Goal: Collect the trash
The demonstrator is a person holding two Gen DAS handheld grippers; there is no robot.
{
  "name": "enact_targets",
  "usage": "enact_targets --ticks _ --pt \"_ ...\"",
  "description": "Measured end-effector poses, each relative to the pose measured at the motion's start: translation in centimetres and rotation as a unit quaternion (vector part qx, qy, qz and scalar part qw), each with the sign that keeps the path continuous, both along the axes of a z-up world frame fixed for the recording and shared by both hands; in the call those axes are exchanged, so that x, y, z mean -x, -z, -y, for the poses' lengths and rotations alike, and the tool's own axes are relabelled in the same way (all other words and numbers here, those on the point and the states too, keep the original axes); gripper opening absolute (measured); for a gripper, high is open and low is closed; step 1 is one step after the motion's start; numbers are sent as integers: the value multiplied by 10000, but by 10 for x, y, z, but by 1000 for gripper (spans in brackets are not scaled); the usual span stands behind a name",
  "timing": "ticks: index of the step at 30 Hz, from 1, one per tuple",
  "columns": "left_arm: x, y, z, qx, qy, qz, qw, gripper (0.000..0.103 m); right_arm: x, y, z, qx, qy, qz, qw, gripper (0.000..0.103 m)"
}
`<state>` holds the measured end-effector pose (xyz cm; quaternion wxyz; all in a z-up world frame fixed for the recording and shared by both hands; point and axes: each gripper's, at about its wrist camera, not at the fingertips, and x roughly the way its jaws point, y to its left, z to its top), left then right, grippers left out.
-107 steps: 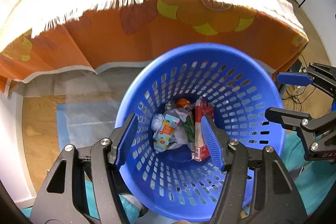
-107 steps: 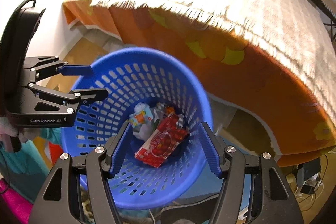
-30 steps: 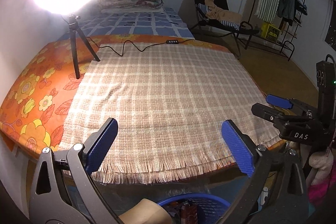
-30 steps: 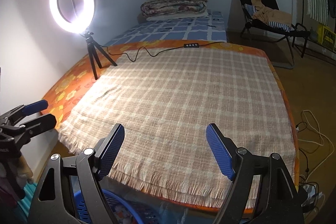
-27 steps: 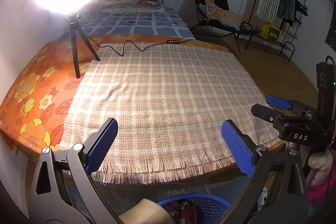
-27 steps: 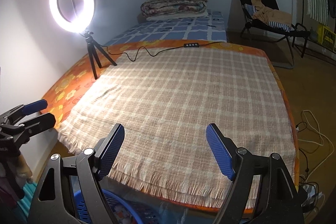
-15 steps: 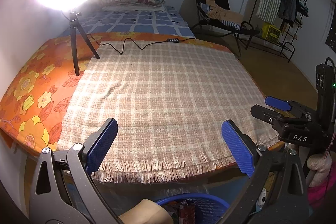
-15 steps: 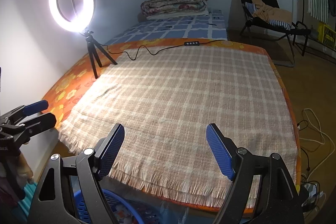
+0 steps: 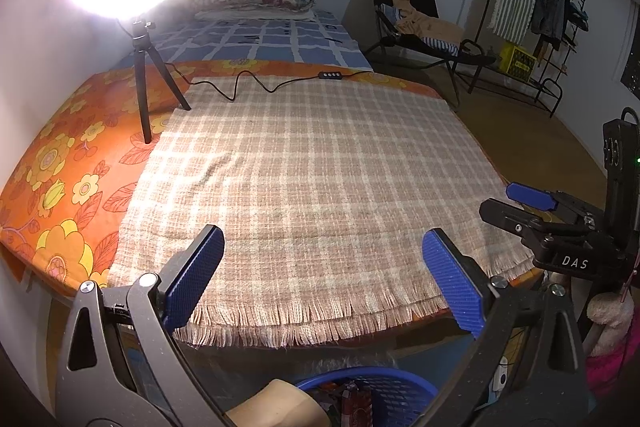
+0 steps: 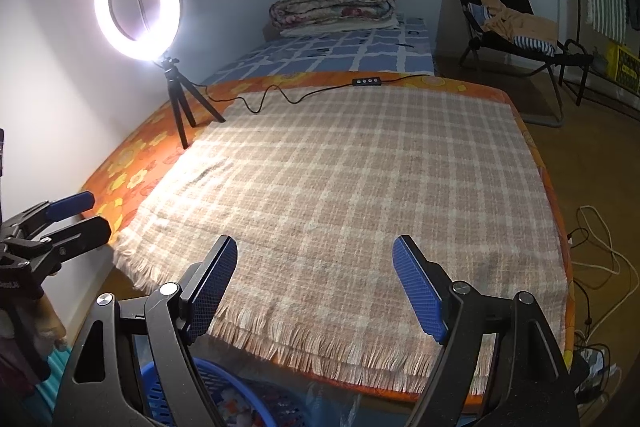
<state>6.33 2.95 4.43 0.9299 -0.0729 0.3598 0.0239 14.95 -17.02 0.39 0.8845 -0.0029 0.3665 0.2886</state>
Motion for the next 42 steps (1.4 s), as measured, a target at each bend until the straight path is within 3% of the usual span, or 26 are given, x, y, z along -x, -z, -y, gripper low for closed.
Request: enact_targets --ticks 42 --pt "2 2 -5 -177 -81 28 9998 101 2 -2 -1 61 -112 -33 9999 80"
